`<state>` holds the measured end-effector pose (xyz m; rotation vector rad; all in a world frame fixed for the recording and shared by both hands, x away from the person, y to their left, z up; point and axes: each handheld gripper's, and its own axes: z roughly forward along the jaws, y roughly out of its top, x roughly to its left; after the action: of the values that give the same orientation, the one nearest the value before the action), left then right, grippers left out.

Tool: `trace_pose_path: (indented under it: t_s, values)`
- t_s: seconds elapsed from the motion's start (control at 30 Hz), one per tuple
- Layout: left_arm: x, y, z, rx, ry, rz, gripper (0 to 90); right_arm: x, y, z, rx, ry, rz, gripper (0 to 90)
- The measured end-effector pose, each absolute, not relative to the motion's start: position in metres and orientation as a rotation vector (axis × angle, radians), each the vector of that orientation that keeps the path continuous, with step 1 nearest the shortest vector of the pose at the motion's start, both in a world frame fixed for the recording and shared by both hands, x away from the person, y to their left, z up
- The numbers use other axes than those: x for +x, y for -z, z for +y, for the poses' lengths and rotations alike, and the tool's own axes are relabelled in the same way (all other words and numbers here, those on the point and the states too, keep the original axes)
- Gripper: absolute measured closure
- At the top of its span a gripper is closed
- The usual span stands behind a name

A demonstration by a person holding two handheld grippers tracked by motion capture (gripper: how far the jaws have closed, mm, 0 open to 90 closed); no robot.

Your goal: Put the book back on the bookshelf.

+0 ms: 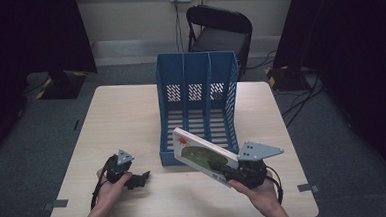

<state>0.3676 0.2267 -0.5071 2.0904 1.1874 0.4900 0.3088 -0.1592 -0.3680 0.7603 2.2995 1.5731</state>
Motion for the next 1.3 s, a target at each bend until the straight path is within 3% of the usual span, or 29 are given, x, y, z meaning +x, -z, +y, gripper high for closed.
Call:
trace_pose_path:
  t_s: [0.83,1.3]
  values:
    - [0.368,0.507,0.226,2.088,-0.49,1.188,0.0,0.337,0.353,-0.206,1.071,-1.479,2.055,76.5]
    - [0.368,0.507,0.226,2.089,-0.489,1.187,0.0,0.354,0.359,-0.208,1.235,-1.384,1.934,76.5]
